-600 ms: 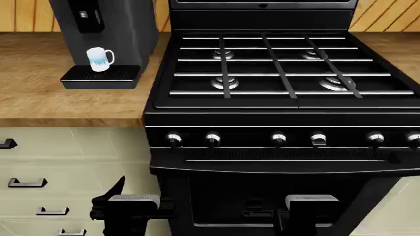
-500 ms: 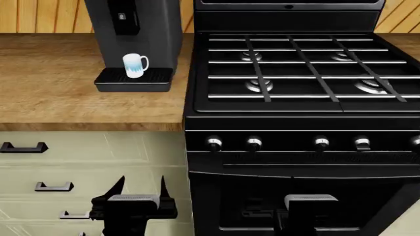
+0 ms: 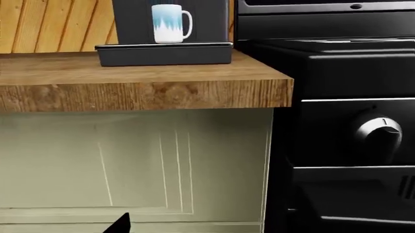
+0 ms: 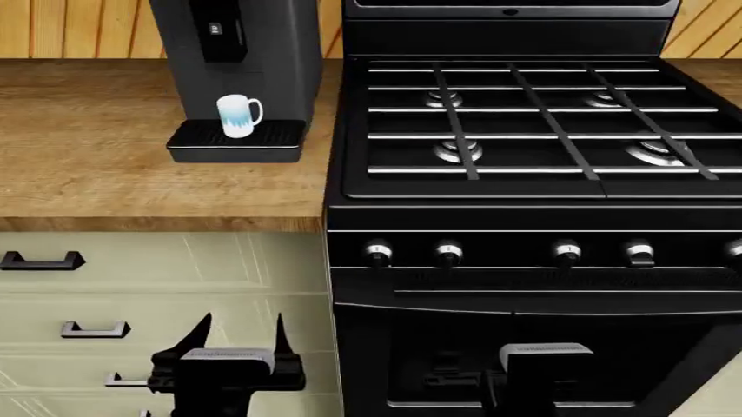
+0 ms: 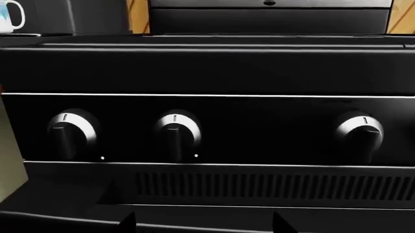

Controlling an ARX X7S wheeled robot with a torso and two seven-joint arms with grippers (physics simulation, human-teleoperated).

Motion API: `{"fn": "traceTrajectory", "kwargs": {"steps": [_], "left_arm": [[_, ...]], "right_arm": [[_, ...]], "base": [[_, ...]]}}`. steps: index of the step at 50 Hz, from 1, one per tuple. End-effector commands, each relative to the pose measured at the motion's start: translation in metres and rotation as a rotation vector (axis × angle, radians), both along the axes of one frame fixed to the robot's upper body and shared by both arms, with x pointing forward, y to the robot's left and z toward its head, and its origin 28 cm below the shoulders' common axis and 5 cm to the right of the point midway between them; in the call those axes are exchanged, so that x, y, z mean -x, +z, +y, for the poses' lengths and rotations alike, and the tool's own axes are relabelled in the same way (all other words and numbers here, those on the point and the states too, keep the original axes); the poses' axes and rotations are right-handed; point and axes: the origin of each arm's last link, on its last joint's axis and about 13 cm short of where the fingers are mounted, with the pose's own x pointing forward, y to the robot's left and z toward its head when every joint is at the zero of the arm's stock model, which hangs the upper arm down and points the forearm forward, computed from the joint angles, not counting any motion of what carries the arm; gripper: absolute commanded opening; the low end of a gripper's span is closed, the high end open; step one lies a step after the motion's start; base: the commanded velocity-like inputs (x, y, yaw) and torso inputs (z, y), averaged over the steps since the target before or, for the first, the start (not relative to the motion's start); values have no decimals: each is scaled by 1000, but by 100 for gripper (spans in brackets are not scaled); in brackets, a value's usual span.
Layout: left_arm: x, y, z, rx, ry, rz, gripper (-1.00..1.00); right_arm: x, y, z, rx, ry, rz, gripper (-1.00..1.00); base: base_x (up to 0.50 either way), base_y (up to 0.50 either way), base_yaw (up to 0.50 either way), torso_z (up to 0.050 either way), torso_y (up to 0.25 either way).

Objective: Press the button on the coffee machine to serve coffee.

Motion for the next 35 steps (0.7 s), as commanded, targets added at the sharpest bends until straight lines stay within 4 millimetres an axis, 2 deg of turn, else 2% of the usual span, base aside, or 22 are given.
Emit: {"fn": "traceTrajectory", "kwargs": {"steps": [1,35], "left_arm": [[0,-1,2,-15,10,2,100],[-1,-2,0,-31,4,4,100]], "right_arm": [[0,1,0,12,6,-6,100],[0,1,0,6,5,-10,100]], "base": [[0,305,0,0,0],[0,500,0,0,0]]}}
